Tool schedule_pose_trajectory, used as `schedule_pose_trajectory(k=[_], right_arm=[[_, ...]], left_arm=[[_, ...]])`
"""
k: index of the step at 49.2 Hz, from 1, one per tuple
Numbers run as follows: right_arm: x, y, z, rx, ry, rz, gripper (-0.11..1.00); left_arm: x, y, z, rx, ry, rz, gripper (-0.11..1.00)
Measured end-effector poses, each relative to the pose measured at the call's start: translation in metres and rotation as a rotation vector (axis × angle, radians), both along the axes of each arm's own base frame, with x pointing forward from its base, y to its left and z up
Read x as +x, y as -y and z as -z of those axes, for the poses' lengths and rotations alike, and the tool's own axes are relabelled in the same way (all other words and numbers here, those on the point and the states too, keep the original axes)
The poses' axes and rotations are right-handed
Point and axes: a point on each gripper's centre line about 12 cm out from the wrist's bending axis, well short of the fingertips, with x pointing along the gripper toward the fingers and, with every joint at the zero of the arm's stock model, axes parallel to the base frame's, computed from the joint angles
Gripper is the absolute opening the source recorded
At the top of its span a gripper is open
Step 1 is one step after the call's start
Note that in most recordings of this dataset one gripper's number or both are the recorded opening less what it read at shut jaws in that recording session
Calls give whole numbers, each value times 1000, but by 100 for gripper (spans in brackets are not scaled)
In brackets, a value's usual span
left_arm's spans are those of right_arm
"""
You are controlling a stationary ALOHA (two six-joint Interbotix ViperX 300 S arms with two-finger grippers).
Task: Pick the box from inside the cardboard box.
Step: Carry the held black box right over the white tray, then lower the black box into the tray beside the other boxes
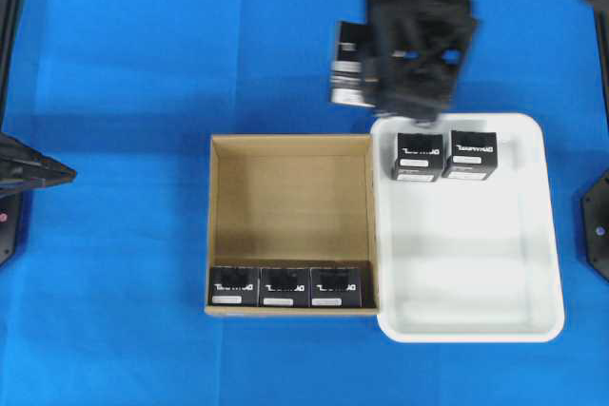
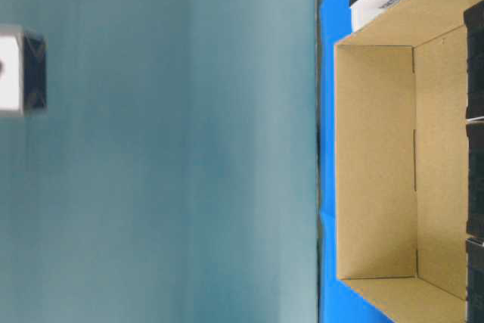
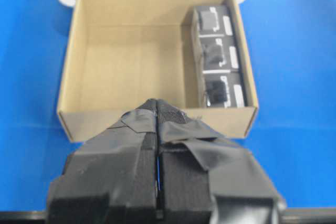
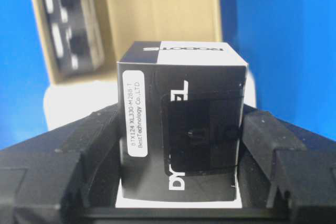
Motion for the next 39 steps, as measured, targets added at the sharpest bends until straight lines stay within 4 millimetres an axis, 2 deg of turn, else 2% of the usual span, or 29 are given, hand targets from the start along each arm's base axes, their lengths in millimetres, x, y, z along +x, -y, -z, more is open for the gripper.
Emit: schedule_pose_trajectory(k=[6,11,23,30,39], right_arm=[[-32,-4,-3,11,-2,42,61],[-44,-8,11,19,-30,46,61],[-45,-24,87,30,-80,16,61],[-59,-33,121,25,-55,8,61],[-72,-45,181,4,-94,-27,61]], left_arm=[[0,0,-1,0,2,0,-7],[0,0,-1,-2,3,0,-7],[0,0,-2,0,5,0,-7],[0,0,-3,-2,6,0,-7],[0,0,-3,0,6,0,-7]])
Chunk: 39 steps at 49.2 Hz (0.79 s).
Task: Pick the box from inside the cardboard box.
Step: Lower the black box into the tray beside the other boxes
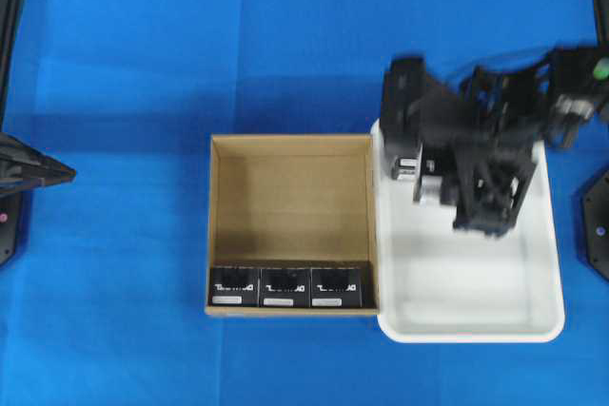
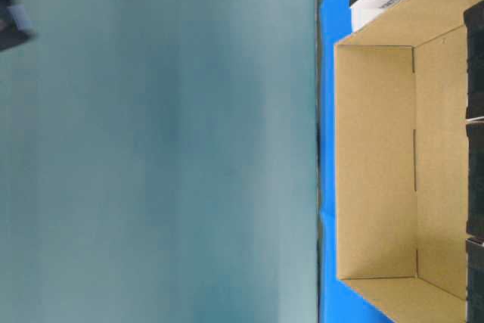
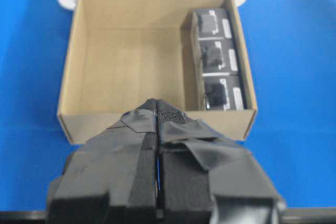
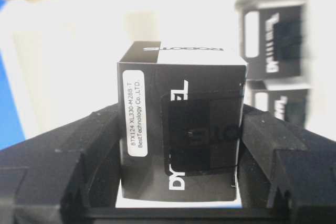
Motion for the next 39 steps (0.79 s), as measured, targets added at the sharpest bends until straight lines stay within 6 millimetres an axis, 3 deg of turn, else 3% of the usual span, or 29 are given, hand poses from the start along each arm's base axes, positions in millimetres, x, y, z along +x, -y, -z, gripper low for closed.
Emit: schedule_pose_trajectory(k=[15,39], right_arm=[[-4,-8,54,-20,7,-24,61],[2,-8,110,-52,-2,-90,61]], left_arm=[[0,0,0,-2,0,0,-7],[0,0,0,0,0,0,-7]])
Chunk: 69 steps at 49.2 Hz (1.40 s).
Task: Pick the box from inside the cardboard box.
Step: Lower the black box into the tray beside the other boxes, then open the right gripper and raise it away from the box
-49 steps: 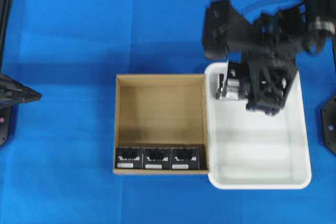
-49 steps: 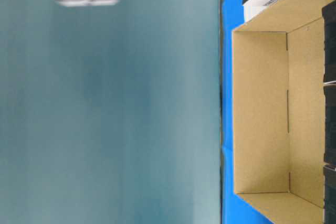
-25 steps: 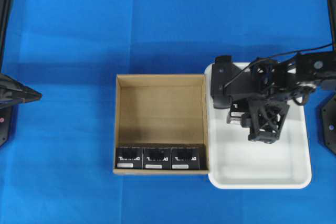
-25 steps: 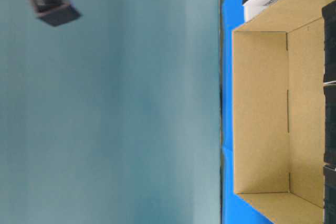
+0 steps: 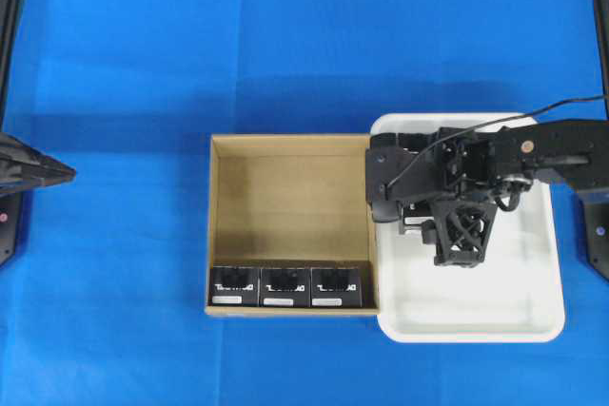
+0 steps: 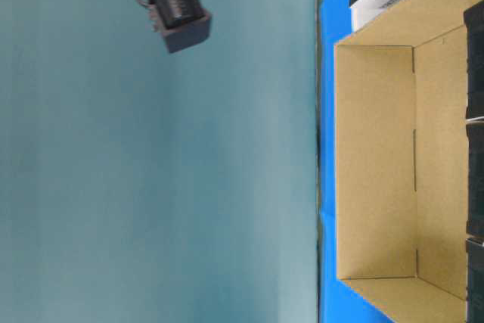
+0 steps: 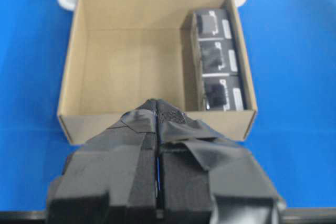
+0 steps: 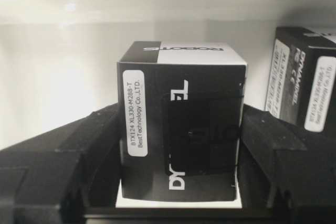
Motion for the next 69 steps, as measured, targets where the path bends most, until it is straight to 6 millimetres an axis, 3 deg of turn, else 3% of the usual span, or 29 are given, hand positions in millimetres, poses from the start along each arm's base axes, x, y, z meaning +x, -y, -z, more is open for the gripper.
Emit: schedule_pose_trajectory(k=[11,37,46,63,69], right_arm=[[-6,2,12,-10,15,2,61],[-3,12,14,-30,53,21,62],[-3,12,14,-28,52,22,94],[-2,12,13,-26,47,25,93],[-1,11,1,-22,53,34,93]], left_arm=[[0,0,-3,-2,8,0,-7],[0,0,-3,0,6,0,-7],[0,0,-2,-2,6,0,-7],[0,0,-3,-2,8,0,-7],[0,0,-3,0,8,0,-7]])
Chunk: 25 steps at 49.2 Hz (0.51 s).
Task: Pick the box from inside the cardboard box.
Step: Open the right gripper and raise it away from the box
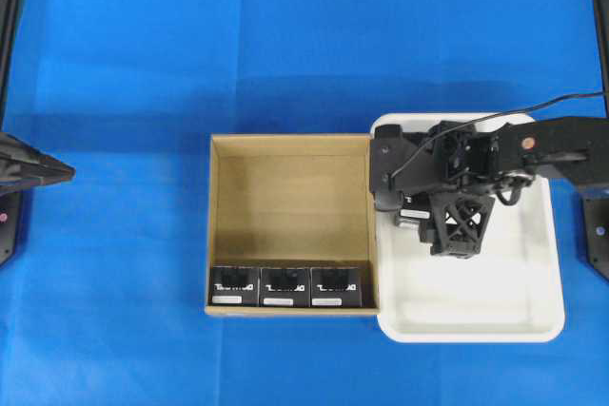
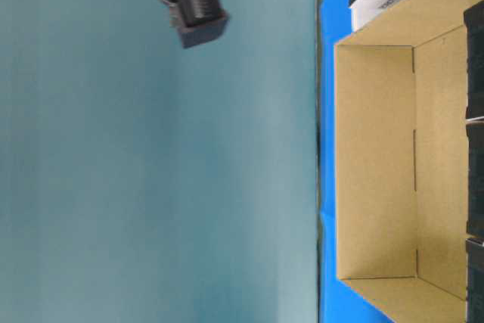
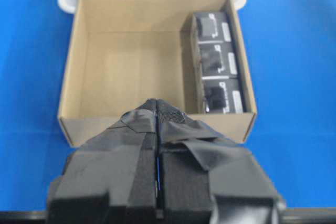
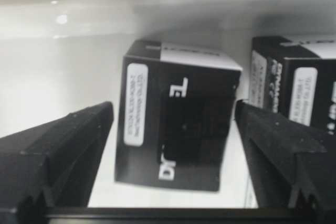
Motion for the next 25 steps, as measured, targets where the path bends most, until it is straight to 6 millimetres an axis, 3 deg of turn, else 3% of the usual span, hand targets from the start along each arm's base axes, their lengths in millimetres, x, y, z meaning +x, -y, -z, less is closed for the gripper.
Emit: schedule_pose_trajectory(k=[10,25], right_arm=[[1,2,-56,1,101,21,93],[-13,13,-143,-20,300,58,93]], left_arm=[[0,0,0,0,-2,0,-7],[0,0,1,0,-3,0,-7]])
